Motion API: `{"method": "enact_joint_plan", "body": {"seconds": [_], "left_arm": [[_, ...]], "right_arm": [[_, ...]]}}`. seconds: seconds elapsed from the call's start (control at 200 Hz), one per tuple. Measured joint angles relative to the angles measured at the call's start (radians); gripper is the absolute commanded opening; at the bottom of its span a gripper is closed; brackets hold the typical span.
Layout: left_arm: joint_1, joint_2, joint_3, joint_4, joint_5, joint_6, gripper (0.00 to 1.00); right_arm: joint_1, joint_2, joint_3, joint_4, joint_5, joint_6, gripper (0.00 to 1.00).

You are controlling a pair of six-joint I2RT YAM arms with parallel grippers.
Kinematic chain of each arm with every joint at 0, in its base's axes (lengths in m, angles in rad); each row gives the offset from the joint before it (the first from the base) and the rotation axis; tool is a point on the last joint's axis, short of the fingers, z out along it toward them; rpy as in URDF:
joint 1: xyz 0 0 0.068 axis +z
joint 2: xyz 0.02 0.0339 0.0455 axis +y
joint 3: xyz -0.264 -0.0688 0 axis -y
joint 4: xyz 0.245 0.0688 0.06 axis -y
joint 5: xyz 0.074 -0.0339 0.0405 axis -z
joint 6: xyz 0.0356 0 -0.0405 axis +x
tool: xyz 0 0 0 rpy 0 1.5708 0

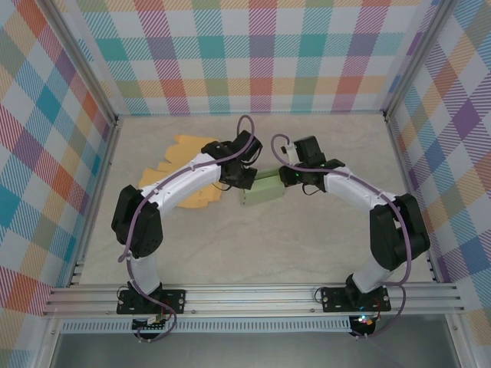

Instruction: Fold the paper box

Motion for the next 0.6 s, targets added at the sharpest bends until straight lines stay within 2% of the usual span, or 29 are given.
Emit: {"method": "enact_joint_plan", "body": {"seconds": [0.21,0.6], "left_arm": [[0.042,0.002,-0.002,0.016,0.059,-0.107,0.04],[0.055,0.002,-0.030,0.073,0.142,-0.253,0.04]], "right_arm": [[0.031,-0.024,0.000,-0.037,0.044,0.029,0.15],[0.032,-0.034,0.000,-0.047,0.086,0.046,0.15]]}}
